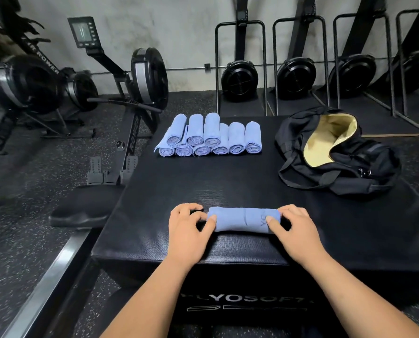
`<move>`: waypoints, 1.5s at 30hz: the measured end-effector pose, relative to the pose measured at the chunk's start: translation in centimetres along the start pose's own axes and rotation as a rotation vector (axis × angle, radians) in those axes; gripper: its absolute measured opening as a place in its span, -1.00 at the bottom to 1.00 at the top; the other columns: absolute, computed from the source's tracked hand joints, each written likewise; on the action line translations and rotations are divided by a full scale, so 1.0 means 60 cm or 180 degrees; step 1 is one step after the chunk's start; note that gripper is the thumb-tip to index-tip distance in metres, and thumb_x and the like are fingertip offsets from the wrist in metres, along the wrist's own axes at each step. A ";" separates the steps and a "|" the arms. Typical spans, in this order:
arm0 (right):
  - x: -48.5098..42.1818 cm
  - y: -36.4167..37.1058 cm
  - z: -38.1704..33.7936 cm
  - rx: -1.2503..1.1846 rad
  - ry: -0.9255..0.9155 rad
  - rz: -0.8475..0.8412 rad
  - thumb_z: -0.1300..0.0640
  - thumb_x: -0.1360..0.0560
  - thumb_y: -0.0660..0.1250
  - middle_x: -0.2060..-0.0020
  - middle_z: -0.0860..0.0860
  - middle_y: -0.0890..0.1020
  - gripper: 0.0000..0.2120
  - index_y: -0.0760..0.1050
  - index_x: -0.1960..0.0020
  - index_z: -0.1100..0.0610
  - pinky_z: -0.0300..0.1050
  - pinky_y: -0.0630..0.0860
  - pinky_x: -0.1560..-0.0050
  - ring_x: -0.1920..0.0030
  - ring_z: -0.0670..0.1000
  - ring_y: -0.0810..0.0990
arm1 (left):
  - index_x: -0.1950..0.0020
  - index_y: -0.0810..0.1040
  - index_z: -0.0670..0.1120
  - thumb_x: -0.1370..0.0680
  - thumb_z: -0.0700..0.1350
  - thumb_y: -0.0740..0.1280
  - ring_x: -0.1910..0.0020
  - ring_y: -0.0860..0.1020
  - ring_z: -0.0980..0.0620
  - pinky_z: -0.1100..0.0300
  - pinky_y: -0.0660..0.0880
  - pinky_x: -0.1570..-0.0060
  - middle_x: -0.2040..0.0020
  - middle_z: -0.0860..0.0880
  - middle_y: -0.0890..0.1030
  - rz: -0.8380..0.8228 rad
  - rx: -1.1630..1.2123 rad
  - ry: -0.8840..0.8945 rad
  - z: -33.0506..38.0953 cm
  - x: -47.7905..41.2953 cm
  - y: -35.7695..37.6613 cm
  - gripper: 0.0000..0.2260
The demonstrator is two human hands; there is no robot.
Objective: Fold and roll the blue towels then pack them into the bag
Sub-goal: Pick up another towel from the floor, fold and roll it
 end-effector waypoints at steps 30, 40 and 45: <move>0.014 0.011 -0.080 0.0202 0.0425 -0.0721 -0.25 -0.48 0.34 0.22 -0.13 0.64 -0.79 0.44 0.11 -0.15 -0.04 0.50 0.02 0.02 -0.06 0.52 | 0.01 0.53 0.14 -0.57 0.25 0.35 -0.10 0.54 0.05 0.06 0.42 -0.16 0.11 0.25 0.62 -0.0395 0.0066 -0.1311 0.049 -0.020 -0.035 -0.79; 0.064 0.081 -0.147 0.0302 0.0500 -0.0870 -0.29 -0.53 0.22 0.10 -0.04 0.57 -0.73 0.32 0.04 -0.10 0.07 0.54 -0.05 0.01 0.07 0.52 | -0.55 0.27 0.34 -0.52 0.21 0.38 -0.12 0.63 0.07 0.00 0.52 -0.28 -0.05 0.15 0.66 -0.1066 0.0765 -0.1049 0.083 -0.002 -0.028 -0.39; 0.084 0.086 -0.140 0.0084 0.0330 -0.0814 -0.41 -0.46 0.19 0.11 -0.14 0.58 -0.69 0.29 0.03 -0.21 -0.03 0.50 0.03 0.01 -0.02 0.47 | -0.56 0.28 0.40 -0.54 0.12 0.46 -0.12 0.62 0.12 0.11 0.56 -0.22 -0.14 0.08 0.64 -0.1025 0.1106 -0.0746 0.092 0.009 -0.037 -0.36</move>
Point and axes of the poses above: each hand's wrist, its own x-axis away from the middle knuckle, its own y-axis out of the palm, z = x × y, the point moved 5 cm from there along -x, towards the middle knuckle
